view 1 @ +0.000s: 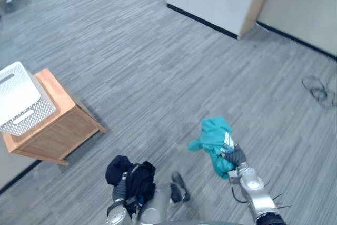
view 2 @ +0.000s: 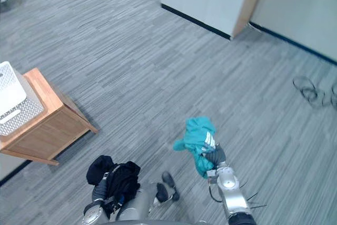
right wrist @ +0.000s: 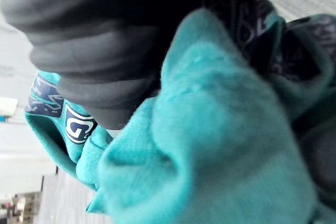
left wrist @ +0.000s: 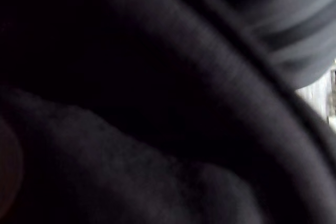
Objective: Tidy the bed and pick cloth on bed and put in laundry
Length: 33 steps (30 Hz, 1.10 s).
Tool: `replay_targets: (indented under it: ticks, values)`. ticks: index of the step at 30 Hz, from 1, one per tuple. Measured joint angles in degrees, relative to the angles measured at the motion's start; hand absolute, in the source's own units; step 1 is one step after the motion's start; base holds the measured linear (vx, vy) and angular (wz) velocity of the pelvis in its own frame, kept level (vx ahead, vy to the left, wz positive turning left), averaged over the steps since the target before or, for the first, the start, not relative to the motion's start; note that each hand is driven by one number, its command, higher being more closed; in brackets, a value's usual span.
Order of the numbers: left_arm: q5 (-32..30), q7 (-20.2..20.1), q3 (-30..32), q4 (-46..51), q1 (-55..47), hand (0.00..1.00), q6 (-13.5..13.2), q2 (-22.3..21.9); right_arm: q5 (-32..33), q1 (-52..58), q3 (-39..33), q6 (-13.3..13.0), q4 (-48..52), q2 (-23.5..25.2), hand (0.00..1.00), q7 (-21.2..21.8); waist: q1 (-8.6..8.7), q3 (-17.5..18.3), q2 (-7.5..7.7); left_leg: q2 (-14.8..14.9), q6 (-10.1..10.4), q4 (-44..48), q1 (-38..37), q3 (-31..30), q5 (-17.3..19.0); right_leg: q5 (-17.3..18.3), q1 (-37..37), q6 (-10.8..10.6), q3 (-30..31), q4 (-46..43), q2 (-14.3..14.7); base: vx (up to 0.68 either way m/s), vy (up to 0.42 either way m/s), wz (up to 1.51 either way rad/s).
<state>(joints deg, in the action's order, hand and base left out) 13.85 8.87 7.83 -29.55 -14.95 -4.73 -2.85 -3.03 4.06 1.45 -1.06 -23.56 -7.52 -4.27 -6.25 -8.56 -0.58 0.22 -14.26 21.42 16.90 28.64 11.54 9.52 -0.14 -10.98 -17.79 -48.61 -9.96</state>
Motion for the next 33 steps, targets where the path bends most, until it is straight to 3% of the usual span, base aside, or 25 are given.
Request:
replay_targets:
  ticks: [1,2,5,6,8,10,11,13,14,15,16,17,18,20,21,23,24,25,27,28,29,30,31,32,33]
  values:
    - [0.01,0.04,-0.15,0.0,0.16,1.0,0.05,0.24,-0.03,0.12,-0.44,0.02,0.0,0.5,1.0,0.03,0.75,-0.12,0.64,-1.14,-0.09,0.29,-1.17,-1.91,0.52,-0.19,-2.08,0.24,0.84,-5.72,-1.22,0.71,-0.099,2.04]
    - [0.0,0.04,-1.46,-0.08,0.15,1.0,0.68,0.46,-0.02,0.96,-1.26,0.07,0.07,1.37,1.0,0.22,2.2,-0.21,0.72,-3.46,0.27,0.14,-5.28,-7.38,1.48,0.74,-4.47,1.87,0.97,-13.21,-3.08,0.59,-0.108,1.78]
    - [-0.62,0.08,-4.18,0.05,0.4,1.0,0.7,0.54,0.05,4.69,-1.53,-0.29,1.94,1.53,1.0,0.26,3.8,-0.21,-0.38,-4.72,1.06,-3.51,-14.45,-18.06,1.22,3.88,-8.44,6.5,2.47,-8.54,-2.55,0.68,-0.208,2.04]
    - [-1.14,0.12,-5.45,-0.01,1.26,1.0,0.44,0.97,0.16,6.15,-2.02,-0.77,3.38,1.85,1.0,0.32,4.49,0.08,-1.02,-4.68,2.61,-4.98,-16.45,-22.36,1.24,5.15,-11.55,6.13,4.42,-3.14,-1.75,0.56,-0.261,2.12]
    - [-2.42,0.18,-7.25,-0.56,3.3,1.0,0.36,1.85,0.23,7.74,-4.97,-1.34,4.99,3.53,1.0,0.51,5.71,0.46,-0.76,-4.37,4.9,-7.7,-19.4,-29.59,1.97,4.46,-16.79,4.6,9.98,13.21,-1.17,0.47,-0.302,1.92]
    - [-4.95,0.2,-8.3,-1.79,4.9,1.0,0.35,2.86,0.28,8.75,-7.7,-1.06,4.97,4.96,1.0,0.35,5.4,0.54,0.25,-4.17,8.23,-9.89,-23.3,-33.55,3.87,-2.8,-19.27,1.27,12.99,34.31,-3.54,0.51,-0.433,1.4]
    - [-5.64,0.33,-8.25,-2.6,4.9,1.0,0.35,3.36,0.26,9.25,-7.77,-0.79,4.96,5.38,1.0,0.18,5.53,0.47,0.77,-3.92,9.94,-10.45,-25.57,-34.11,5.02,-5.27,-20.18,0.21,14.13,38.53,-4.62,0.62,-0.612,1.32]
    - [-7.22,0.31,-8.22,-3.14,3.02,1.0,0.32,4.36,0.22,11.24,-7.23,-0.62,4.95,5.53,1.0,0.21,6.75,1.04,0.31,-0.43,12.63,-11.32,-30.71,-34.54,10.3,-6.39,-20.18,0.82,15.06,37.57,-4.05,0.52,-0.577,1.15]
    - [-7.42,0.39,-7.68,-2.9,0.48,1.0,0.06,5.23,0.23,12.4,-6.18,-0.41,4.45,5.63,1.0,0.25,6.91,2.41,1.26,0.69,14.31,-7.9,-32.32,-35.65,11.97,-7.4,-20.19,2.49,15.24,33.95,-2.16,0.64,-0.771,0.9]
    - [-7.64,0.73,-6.69,-3.03,-0.55,1.0,0.29,4.17,0.25,12.43,-5.18,-0.07,4.09,4.71,1.0,0.27,6.97,2.51,-0.1,4.08,16.05,11.11,-25.36,-34.46,11.85,-9.78,-19.32,2.87,14.2,29.52,0.38,0.63,-0.777,0.65]
    - [-7.59,0.95,-6.23,-2.96,-1.02,1.0,0.32,3.6,0.31,12.29,-4.86,-0.08,4.23,4.02,1.0,0.36,6.68,2.34,-1.61,6.84,16.32,19.99,-21.45,-32.85,9.01,-9.97,-17.68,3.26,13.05,29.66,2.27,0.5,-0.62,0.3]
    - [-7.4,1.25,-5.43,-2.96,-1.87,1.0,0.4,2.29,0.44,11.74,-4.57,-0.09,4.61,2.9,1.0,0.67,5.83,1.84,-4.16,13.59,15.46,33.15,-15.47,-28.61,-0.78,-9.93,-14.4,5.41,11.23,31.05,5.93,0.51,-0.524,-0.22]
    - [-7.18,1.2,-5.25,-3.14,-2.51,1.0,0.54,1.03,1.13,11.2,-4.22,-0.13,4.73,2.33,1.0,0.59,4.51,1.36,-5.65,19.38,14.71,42.84,-11.09,-25.13,-7.36,-9.36,-10.52,7.69,10.49,33.57,9.15,0.52,-0.475,-0.27]
    - [-7.21,1.01,-5.86,-2.98,-1.85,1.0,0.52,0.15,2.13,10.43,-5.19,-0.15,4.74,2.07,1.0,-0.24,4.06,0.73,-5.03,20.34,13.78,48.65,-5.7,-21.02,-4.6,-8.11,-5.64,9.35,10.47,36.91,9.56,0.54,-0.471,-0.02]
    - [-7.23,0.95,-5.67,-2.55,-1.21,1.0,0.34,0.08,2.51,9.62,-5.22,-0.15,4.74,1.98,1.0,-0.71,3.92,-0.09,-3.45,18.47,14.7,46.39,-2.79,-16.94,-2.0,-7.32,-1.92,10.41,10.48,39.49,8.58,0.47,-0.377,0.15]
    - [-7.22,0.55,-5.36,-1.65,-0.27,1.0,0.1,0.1,2.51,8.63,-5.27,-0.16,4.74,1.94,1.0,-0.64,3.8,-0.45,-2.31,15.49,16.22,36.93,-0.12,-11.99,0.15,-6.45,1.36,11.06,9.81,42.28,7.7,0.44,-0.286,0.13]
    - [-7.23,-0.11,-5.41,-0.99,-0.06,1.0,-0.15,0.05,2.5,7.96,-5.64,-0.14,4.72,1.96,1.0,-0.56,3.77,-0.44,-2.3,13.68,16.33,24.11,0.79,-7.15,0.12,-5.58,3.69,11.0,8.74,44.5,7.67,0.45,-0.223,0.16]
    - [-7.23,-0.13,-5.43,-0.63,-0.08,1.0,-0.15,0.01,2.49,7.71,-5.73,-0.15,4.71,1.93,1.0,-0.55,3.85,-0.43,-2.34,13.12,16.56,18.35,0.73,-4.69,-0.06,-5.2,4.63,10.79,8.08,45.27,7.68,0.48,-0.169,0.33]
    - [-7.38,-0.18,-5.44,0.11,0.17,1.0,-0.16,-0.12,2.36,7.24,-6.32,-0.14,4.7,1.68,1.0,-0.65,3.97,-0.41,-2.31,11.4,17.79,1.1,0.16,6.82,-1.99,-4.12,8.48,9.3,5.48,47.87,7.94,0.52,-0.12,0.49]
    - [-7.78,-0.15,-5.42,0.51,0.21,1.0,-0.12,-0.15,1.96,6.88,-6.62,-0.14,4.7,1.14,1.0,-0.7,3.74,-0.31,-2.31,10.87,17.12,-4.94,-0.08,12.89,-2.82,-3.14,10.63,8.16,3.76,48.98,8.43,0.56,-0.068,0.45]
    - [-7.92,-0.08,-5.29,0.61,0.08,1.0,0.0,-0.16,1.82,6.51,-7.26,-0.13,4.6,1.0,1.0,-0.69,3.21,-0.28,-2.31,10.76,16.65,-4.96,0.32,16.87,-2.57,-1.74,12.29,6.38,2.14,48.59,8.54,0.7,-0.036,0.39]
    - [-7.95,-0.14,-5.28,0.58,-0.4,1.0,0.25,-0.29,1.82,6.59,-7.68,-0.13,4.61,0.88,1.0,-0.76,3.16,0.05,-2.82,10.48,15.73,-5.08,-0.3,17.61,-2.28,0.26,12.94,4.27,0.77,44.81,8.61,0.61,0.048,0.3]
    - [-7.98,-0.14,-4.85,0.49,-1.2,1.0,0.49,-0.27,1.73,6.8,-7.68,-0.12,4.53,1.2,1.0,-0.81,2.66,0.48,-3.21,9.64,9.65,-6.84,-1.66,16.4,-4.99,3.1,11.74,2.89,0.17,36.79,7.94,0.63,0.072,0.3]
    - [-8.01,-0.1,-4.13,0.33,-1.6,1.0,0.55,-0.15,1.17,7.33,-7.56,-0.12,4.35,2.46,1.0,-0.76,2.34,1.06,-1.8,7.51,3.96,-7.6,-3.71,14.87,-7.28,5.2,8.11,1.51,0.07,23.66,4.62,0.6,0.107,0.57]
    - [-8.01,-0.05,-3.43,0.21,-1.57,1.0,0.58,0.18,0.45,8.21,-7.3,-0.16,4.3,4.08,1.0,-0.71,2.99,1.44,1.4,4.1,2.29,-7.89,-5.59,12.92,-5.96,2.28,2.58,1.47,1.15,7.09,0.17,0.71,0.113,1.37]
